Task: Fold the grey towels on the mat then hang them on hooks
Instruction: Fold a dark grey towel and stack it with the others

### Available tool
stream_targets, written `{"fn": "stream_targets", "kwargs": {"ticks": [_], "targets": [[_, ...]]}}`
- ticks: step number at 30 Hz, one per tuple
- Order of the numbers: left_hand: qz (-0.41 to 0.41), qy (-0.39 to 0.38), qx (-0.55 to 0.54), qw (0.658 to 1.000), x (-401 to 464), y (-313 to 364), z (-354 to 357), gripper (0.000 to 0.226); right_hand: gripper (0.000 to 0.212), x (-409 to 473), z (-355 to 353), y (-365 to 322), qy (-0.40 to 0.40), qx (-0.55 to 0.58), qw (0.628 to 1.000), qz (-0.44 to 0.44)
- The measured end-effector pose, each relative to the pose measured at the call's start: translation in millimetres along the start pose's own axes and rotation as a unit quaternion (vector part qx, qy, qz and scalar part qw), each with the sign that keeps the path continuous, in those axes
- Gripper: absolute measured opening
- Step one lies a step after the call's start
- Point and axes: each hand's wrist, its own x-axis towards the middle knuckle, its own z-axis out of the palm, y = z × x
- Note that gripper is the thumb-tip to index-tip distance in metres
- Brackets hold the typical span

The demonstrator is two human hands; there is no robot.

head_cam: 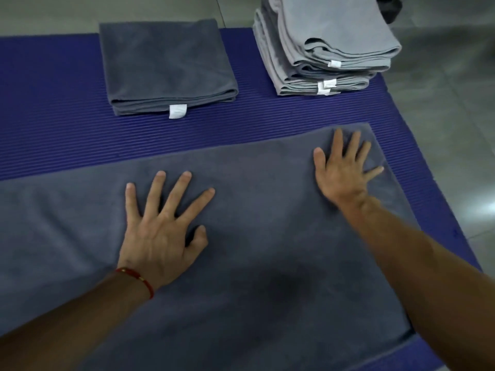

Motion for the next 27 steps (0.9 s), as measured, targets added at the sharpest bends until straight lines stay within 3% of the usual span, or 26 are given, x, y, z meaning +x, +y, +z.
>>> {"fn": "stream_targets", "kwargs": {"ticks": [3, 8, 16, 20, 27], "targets": [[-0.036, 0.001, -0.007, 0.999, -1, -1, 1, 0.069, 0.077, -26, 14, -3, -0.027, 0.009, 1.0, 0.002], [-0.087, 0.005, -0.027, 0.996, -3, 1, 1, 0.071, 0.076, -115, 31, -48, -0.046, -0.029, 0.995, -0.085], [-0.032, -0.021, -0.075, 0.996, -8, -19, 4, 0.069, 0.072, -263, 63, -115, -0.006, -0.001, 0.984, -0.177], [-0.079, -0.001, -0.086, 0.993, -62, -93, 10, 0.06, 0.066, -330, 71, -147, -0.021, -0.009, 0.969, -0.248], [-0.233, -0.018, -0.069, 0.97, -140, -288, 15, 0.057, 0.065, -405, 77, -244, -0.064, 0.026, 0.929, -0.364]]}}
